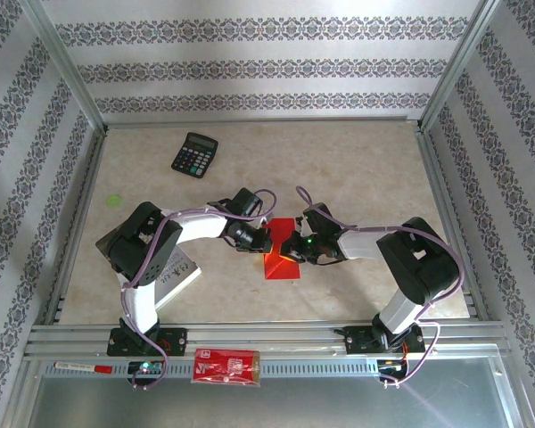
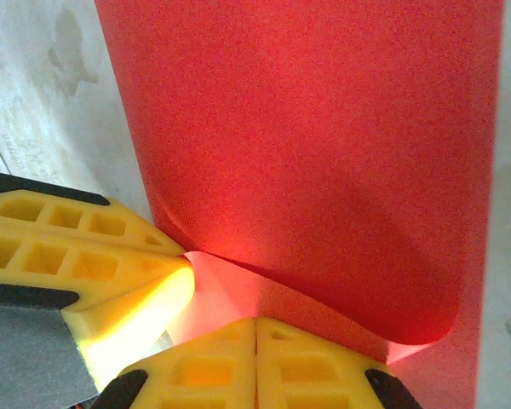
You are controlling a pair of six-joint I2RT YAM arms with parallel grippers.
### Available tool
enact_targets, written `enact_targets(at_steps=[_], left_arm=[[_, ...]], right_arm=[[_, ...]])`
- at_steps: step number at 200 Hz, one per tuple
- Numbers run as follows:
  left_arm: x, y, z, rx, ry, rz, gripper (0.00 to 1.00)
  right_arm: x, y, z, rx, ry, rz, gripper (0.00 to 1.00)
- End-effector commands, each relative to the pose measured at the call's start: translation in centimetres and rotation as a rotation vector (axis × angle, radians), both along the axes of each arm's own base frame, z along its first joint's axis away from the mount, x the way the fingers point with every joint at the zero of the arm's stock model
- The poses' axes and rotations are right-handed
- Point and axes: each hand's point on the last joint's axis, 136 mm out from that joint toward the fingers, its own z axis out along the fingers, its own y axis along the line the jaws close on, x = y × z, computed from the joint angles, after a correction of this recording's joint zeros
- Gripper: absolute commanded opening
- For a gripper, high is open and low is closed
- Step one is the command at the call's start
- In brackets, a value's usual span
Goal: Fold a paper plane with a square sheet of paper (pick it up from the middle)
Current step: Fold the triangle a second time at the center of the table.
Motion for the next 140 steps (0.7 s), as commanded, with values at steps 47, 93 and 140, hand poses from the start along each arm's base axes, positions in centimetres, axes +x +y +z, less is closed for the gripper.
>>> enact_targets(at_steps=[47,93,140], left_arm=[[0.7,1.6,0.1,0.114,-0.02,0.035,0.15],[0.2,1.8,4.0,0.049,-0.079,0.071,0.35],[-4.6,0.0,5.5,-0.091,-0.042,0.035,0.23]], right_arm=[[-1.1,-1.8,-2.5,-0.072,0.051,-0.011,0.07],[-1.5,-2.2,-2.8,-0.079,0.061,-0.017,0.06],[-1.4,-2.3,-2.9,-0.08,0.065,-0.019,0.06]])
